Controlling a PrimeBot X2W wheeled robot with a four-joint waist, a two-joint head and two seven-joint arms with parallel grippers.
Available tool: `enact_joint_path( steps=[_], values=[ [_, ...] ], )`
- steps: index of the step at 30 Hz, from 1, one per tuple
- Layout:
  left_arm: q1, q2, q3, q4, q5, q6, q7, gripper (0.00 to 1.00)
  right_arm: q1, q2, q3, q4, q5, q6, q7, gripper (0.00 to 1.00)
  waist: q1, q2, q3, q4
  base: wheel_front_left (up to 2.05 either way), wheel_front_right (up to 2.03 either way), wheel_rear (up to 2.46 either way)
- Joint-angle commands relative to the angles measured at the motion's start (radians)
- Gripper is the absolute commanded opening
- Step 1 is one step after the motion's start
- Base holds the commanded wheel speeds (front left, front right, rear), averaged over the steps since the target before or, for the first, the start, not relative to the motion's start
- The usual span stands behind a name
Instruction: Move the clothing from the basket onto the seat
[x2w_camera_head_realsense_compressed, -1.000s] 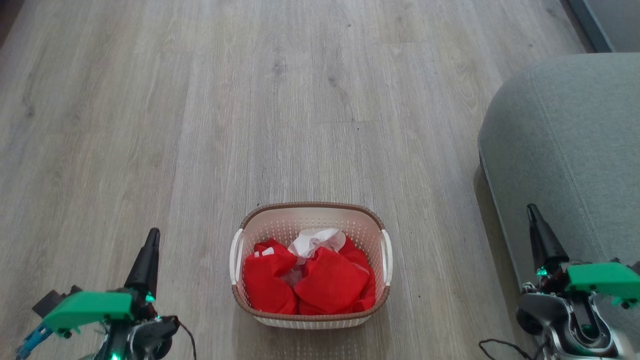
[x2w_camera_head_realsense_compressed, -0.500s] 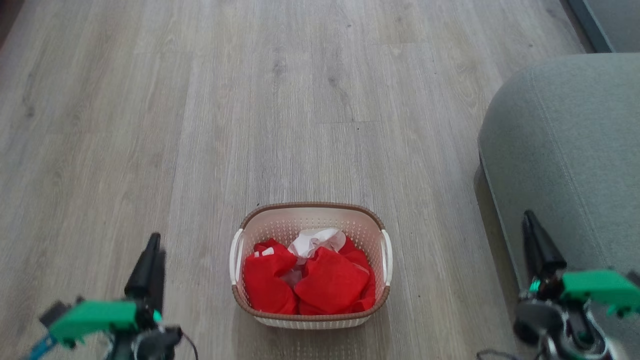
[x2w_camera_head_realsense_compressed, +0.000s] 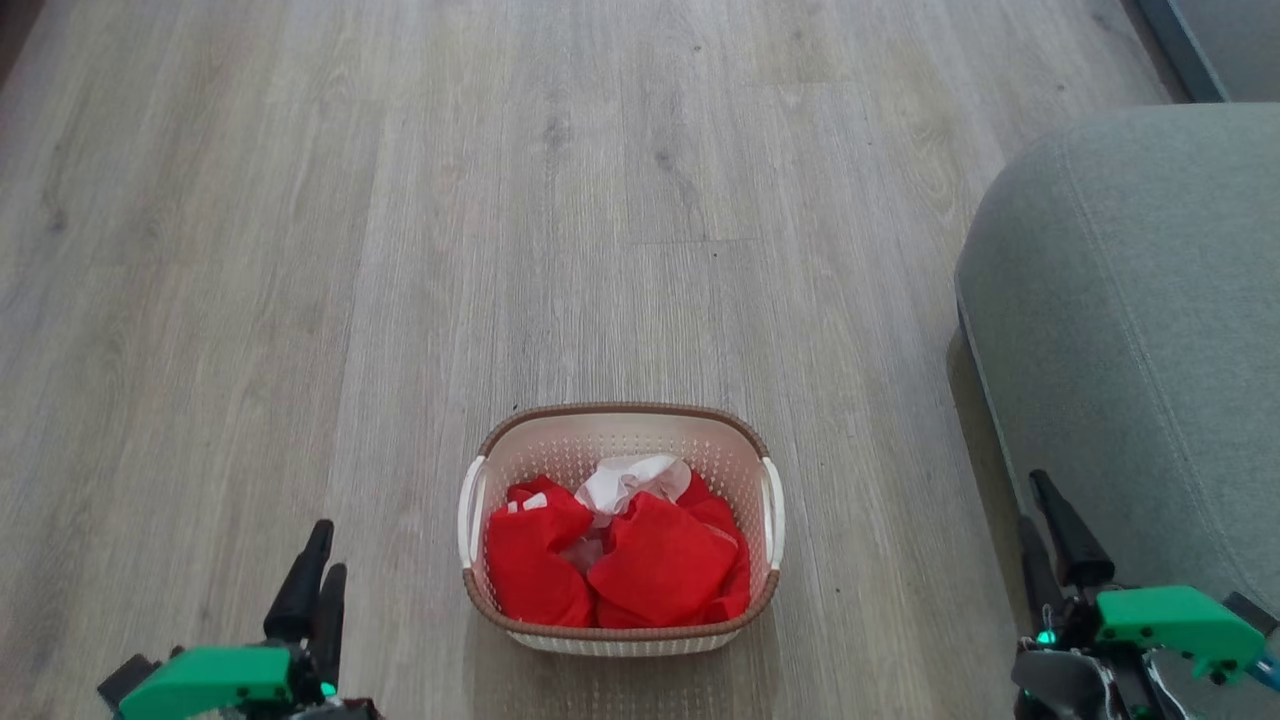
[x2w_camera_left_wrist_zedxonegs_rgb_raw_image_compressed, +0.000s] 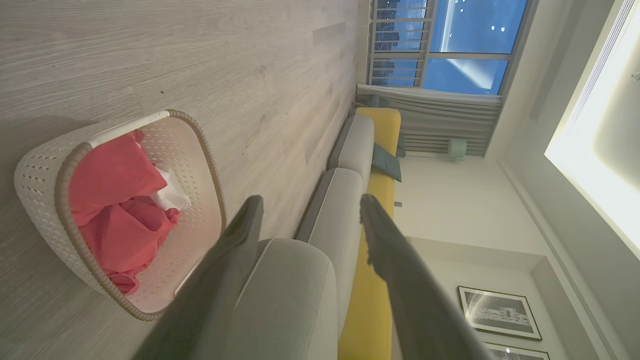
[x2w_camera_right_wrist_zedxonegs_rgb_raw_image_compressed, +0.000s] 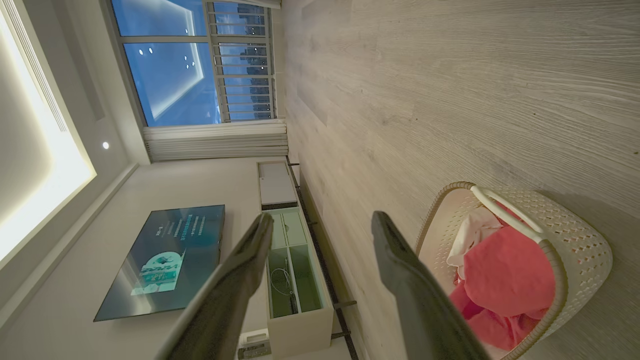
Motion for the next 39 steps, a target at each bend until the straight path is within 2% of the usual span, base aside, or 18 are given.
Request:
enact_joint_path(
  steps=[1, 13, 39],
  values=[
    [-0.051, 0.007, 0.000, -0.026, 0.013, -0.001, -0.007, 1.00, -0.058, -0.013, 0.007, -0.032, -0.011, 0.000, -0.009, 1.00, 0.0000, 0.0000, 0.000, 0.000, 0.00, 0.00, 0.00],
    [-0.099, 0.024, -0.021, -0.019, 0.088, -0.002, -0.045, 1.00, -0.115, -0.045, 0.068, -0.008, -0.067, 0.000, -0.056, 1.00, 0.0000, 0.0000, 0.006, -0.003, 0.00, 0.00, 0.00],
    [-0.193, 0.030, -0.022, -0.044, 0.551, -0.005, -0.124, 1.00, -0.241, -0.076, 0.142, 0.036, -0.431, 0.000, -0.136, 1.00, 0.0000, 0.0000, 0.024, -0.016, 0.00, 0.00, 0.00]
  ],
)
